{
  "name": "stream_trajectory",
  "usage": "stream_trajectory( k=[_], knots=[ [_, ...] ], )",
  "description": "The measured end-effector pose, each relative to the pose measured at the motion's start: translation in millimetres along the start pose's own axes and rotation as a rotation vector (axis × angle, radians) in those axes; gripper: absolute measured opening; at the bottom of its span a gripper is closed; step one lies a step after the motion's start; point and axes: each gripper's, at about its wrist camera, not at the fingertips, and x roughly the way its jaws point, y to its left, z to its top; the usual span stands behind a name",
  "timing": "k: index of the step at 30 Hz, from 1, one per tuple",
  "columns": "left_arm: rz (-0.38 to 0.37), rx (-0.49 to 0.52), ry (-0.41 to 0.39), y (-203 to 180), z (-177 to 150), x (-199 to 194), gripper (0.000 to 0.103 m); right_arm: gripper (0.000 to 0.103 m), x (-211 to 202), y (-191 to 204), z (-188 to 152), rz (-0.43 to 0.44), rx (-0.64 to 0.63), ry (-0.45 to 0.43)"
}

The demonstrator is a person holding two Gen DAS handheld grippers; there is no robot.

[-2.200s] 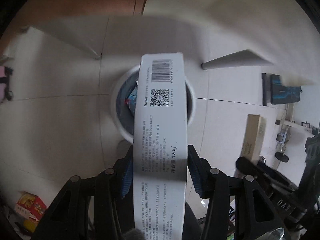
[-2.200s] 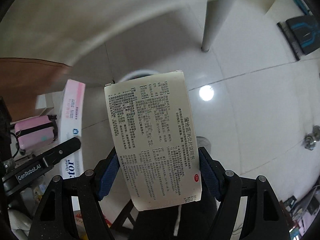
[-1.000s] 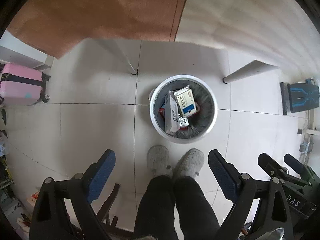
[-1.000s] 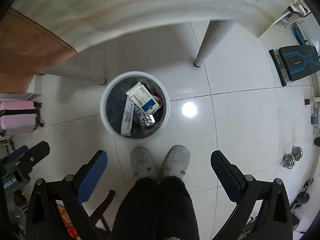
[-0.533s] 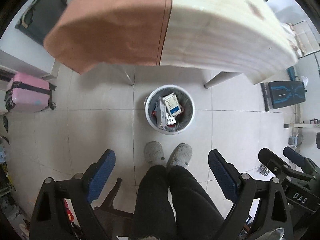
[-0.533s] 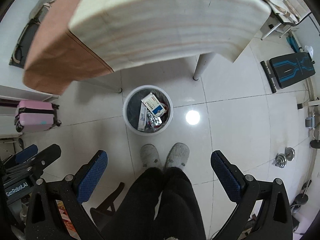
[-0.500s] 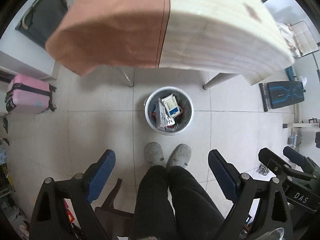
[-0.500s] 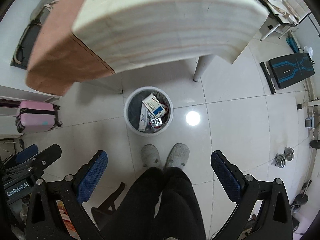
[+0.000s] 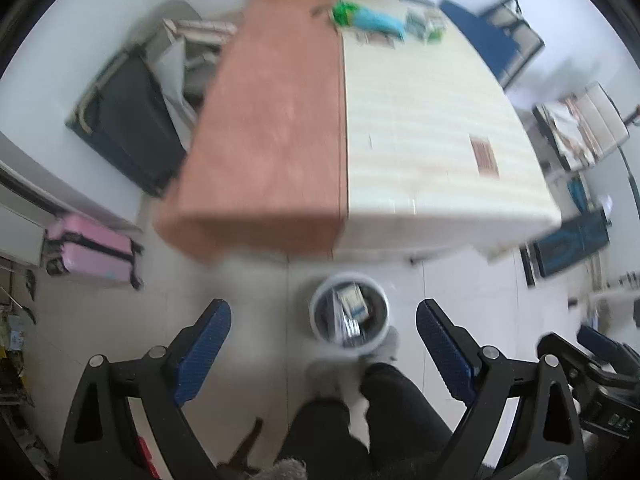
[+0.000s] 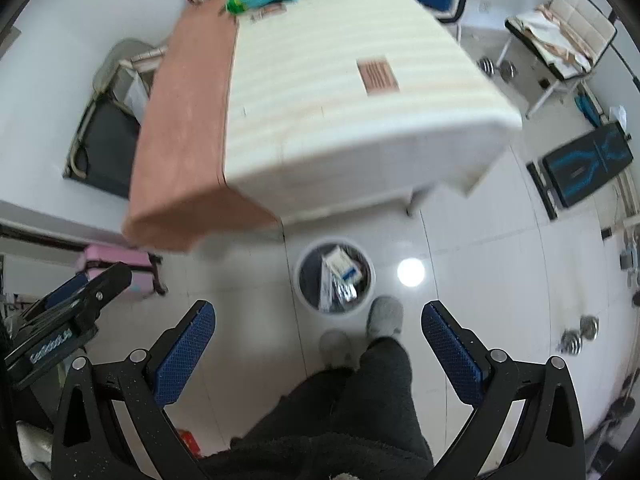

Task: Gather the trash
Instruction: 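Raise both tools from the bin back toward the table, then grasp the green-blue rice bag with the left tool while the right tool grasps the white box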

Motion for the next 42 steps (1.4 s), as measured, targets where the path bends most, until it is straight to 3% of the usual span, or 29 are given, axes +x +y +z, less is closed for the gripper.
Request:
stream_trajectory(
  k=[3, 4, 6, 12, 18, 24, 28, 35, 36, 37, 38, 40, 42],
  knots=[
    [0.018, -0.019, -0.042, -1.9, 49.0, -1.7, 0.096, 0.103, -13.4, 4.7, 49.5, 0.013, -0.011, -0.049],
    [0.018, -0.028, -0.053, -3.4, 63.6, -0.3, 0.103, 0.103, -16.3, 5.2, 70.2, 0.012, -0.015, -0.066],
    [0.024, -0.052, -0.06, -6.3, 96.7, 5.1, 0.103, 0.103, -18.2, 4.2, 108.0, 0.017, -0.018, -0.084],
    [0.05, -0.155, -0.02, -21.4, 222.6, 57.8, 0.103, 0.103, 3.7, -6.6, 267.1, -0.019, -0.061, -0.121],
    [0.033, -0.304, 0.112, -39.3, 342.8, 146.2, 0.103, 0.103, 76.5, -18.6, 461.4, -0.044, -0.109, -0.083],
    [0.034, -0.391, 0.178, -49.0, 428.4, 220.5, 0.103, 0.103, 161.5, 2.8, 616.4, -0.078, -0.254, 0.014],
    [0.023, -0.449, 0.217, -44.5, 467.9, 260.2, 0.103, 0.103, 219.3, 27.5, 681.0, -0.105, -0.381, 0.116],
    [-0.104, -0.603, 0.265, -30.6, 499.3, 309.5, 0.101, 0.103, 288.2, 51.8, 717.0, -0.13, -0.491, 0.232],
    [-0.112, -0.619, 0.267, -28.7, 501.2, 315.5, 0.093, 0.103, 296.1, 52.6, 718.9, -0.134, -0.493, 0.244],
    [-0.115, -0.633, 0.267, -26.4, 502.1, 319.7, 0.074, 0.103, 302.4, 52.0, 720.1, -0.142, -0.488, 0.252],
    [-0.124, -0.646, 0.267, -24.3, 502.6, 323.7, 0.067, 0.098, 305.8, 50.9, 721.0, -0.146, -0.48, 0.252],
    [-0.167, -0.664, 0.232, -21.6, 504.4, 322.3, 0.037, 0.096, 307.8, 47.0, 723.0, -0.131, -0.458, 0.237],
    [-0.138, -0.634, 0.185, -21.4, 506.6, 311.8, 0.028, 0.09, 304.2, 44.6, 724.7, -0.12, -0.444, 0.214]
  ],
)
